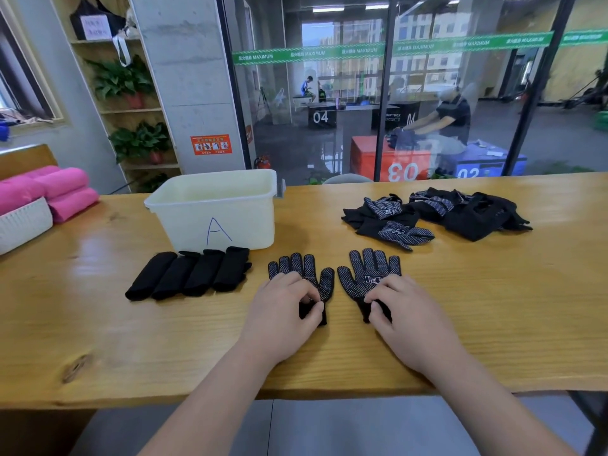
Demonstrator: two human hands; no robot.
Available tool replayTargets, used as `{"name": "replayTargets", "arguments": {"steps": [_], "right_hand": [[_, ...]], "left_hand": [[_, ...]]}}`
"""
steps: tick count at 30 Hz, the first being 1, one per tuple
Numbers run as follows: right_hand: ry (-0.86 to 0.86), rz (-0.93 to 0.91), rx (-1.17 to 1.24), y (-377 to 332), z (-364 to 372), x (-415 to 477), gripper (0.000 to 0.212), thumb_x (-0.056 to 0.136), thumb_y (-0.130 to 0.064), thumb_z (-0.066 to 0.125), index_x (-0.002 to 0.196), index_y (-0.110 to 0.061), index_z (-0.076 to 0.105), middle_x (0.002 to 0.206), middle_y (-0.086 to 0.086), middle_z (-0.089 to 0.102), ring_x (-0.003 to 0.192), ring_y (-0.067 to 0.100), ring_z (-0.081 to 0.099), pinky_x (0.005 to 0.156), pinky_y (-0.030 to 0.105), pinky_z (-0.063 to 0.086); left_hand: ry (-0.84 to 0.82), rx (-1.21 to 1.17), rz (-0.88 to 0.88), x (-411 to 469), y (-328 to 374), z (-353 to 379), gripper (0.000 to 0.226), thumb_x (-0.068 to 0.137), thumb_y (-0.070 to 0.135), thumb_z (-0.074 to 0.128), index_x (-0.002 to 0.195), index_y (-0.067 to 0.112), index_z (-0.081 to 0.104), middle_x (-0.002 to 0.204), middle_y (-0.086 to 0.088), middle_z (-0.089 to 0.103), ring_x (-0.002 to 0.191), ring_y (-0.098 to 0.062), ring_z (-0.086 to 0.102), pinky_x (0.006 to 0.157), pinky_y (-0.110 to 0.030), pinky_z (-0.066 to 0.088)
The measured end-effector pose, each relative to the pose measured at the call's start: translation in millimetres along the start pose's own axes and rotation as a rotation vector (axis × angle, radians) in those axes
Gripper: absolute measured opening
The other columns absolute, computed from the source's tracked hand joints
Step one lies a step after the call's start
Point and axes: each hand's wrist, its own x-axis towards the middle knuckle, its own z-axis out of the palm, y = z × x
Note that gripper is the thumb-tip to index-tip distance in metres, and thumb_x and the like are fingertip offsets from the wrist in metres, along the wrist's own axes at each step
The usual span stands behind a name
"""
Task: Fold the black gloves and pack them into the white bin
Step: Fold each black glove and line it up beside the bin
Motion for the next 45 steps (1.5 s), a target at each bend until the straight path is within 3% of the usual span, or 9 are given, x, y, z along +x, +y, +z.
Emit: {"name": "replayTargets", "arguments": {"steps": [11,17,19,23,26,31,36,41,45], "right_hand": [[-0.075,-0.033,0.061,3,1,3,0.034,0.102,-0.036,0.053,0.131,-0.032,0.07,0.123,-0.021,0.06,0.119,0.006,0.05,0.102,0.032,0.047],[-0.065,0.014,0.222,4,-5,5,0.048,0.099,-0.067,0.047,0.129,-0.037,0.07,0.122,-0.026,0.061,0.121,0.0,0.048,0.105,0.028,0.042],[-0.081,0.003,0.284,8,-3,5,0.055,0.096,-0.075,0.045,0.124,-0.037,0.072,0.12,-0.03,0.06,0.12,-0.003,0.047,0.104,0.025,0.04],[-0.105,0.007,0.339,16,2,6,0.028,0.093,-0.057,0.065,0.107,-0.036,0.076,0.118,-0.03,0.062,0.119,-0.005,0.045,0.104,0.025,0.039],[-0.123,0.067,0.462,17,-3,7,0.007,0.097,-0.047,0.069,0.098,-0.042,0.075,0.117,-0.032,0.064,0.124,-0.011,0.043,0.102,0.014,0.033],[-0.142,0.046,0.393,17,0,5,0.056,0.083,-0.083,0.057,0.105,-0.036,0.079,0.122,-0.034,0.061,0.128,-0.009,0.04,0.106,0.015,0.032],[-0.103,0.055,0.389,16,-3,5,0.011,0.087,-0.049,0.079,0.088,-0.044,0.069,0.119,-0.03,0.063,0.123,-0.008,0.047,0.102,0.014,0.034],[-0.081,0.17,0.525,15,-5,6,0.016,0.087,-0.034,0.081,0.087,-0.043,0.068,0.104,-0.018,0.07,0.104,0.0,0.06,0.092,0.023,0.044],[-0.064,0.199,0.674,15,-15,17,0.018,0.092,-0.01,0.077,0.09,-0.026,0.069,0.094,-0.012,0.075,0.094,0.006,0.07,0.085,0.022,0.049]], "left_hand": [[-0.051,-0.052,-0.15,7,4,-10,0.008,0.095,0.043,0.07,0.088,0.04,0.069,0.083,0.02,0.062,0.091,0.0,0.055,0.088,-0.037,0.053],[0.033,-0.287,-0.264,28,30,-19,0.009,0.094,0.038,0.073,0.085,0.034,0.072,0.078,0.016,0.07,0.08,-0.001,0.062,0.067,-0.017,0.046],[-0.028,-0.338,-0.238,35,44,-10,0.01,0.092,0.037,0.074,0.084,0.032,0.073,0.076,0.014,0.071,0.077,-0.002,0.063,0.069,-0.019,0.048],[-0.17,-0.265,-0.164,39,51,9,0.01,0.094,0.039,0.068,0.088,0.033,0.072,0.08,0.017,0.07,0.081,-0.003,0.065,0.08,-0.034,0.056],[-0.201,-0.26,-0.129,39,39,7,0.006,0.097,0.033,0.068,0.091,0.033,0.071,0.08,0.018,0.072,0.081,-0.001,0.065,0.078,-0.029,0.053],[-0.162,-0.343,-0.023,33,17,-2,0.007,0.101,0.024,0.069,0.097,0.03,0.071,0.087,0.022,0.076,0.092,0.0,0.069,0.084,-0.018,0.048],[-0.024,-0.24,0.042,27,2,14,0.009,0.099,0.029,0.07,0.106,0.033,0.074,0.103,0.02,0.07,0.105,-0.001,0.06,0.094,-0.02,0.044],[0.056,-0.221,0.084,27,-3,18,0.016,0.097,0.033,0.066,0.111,0.029,0.073,0.11,0.016,0.067,0.114,-0.01,0.057,0.103,-0.032,0.046],[0.043,-0.178,0.077,29,-4,19,0.023,0.098,0.041,0.062,0.116,0.031,0.071,0.117,0.016,0.063,0.12,-0.01,0.053,0.106,-0.037,0.045]]}}
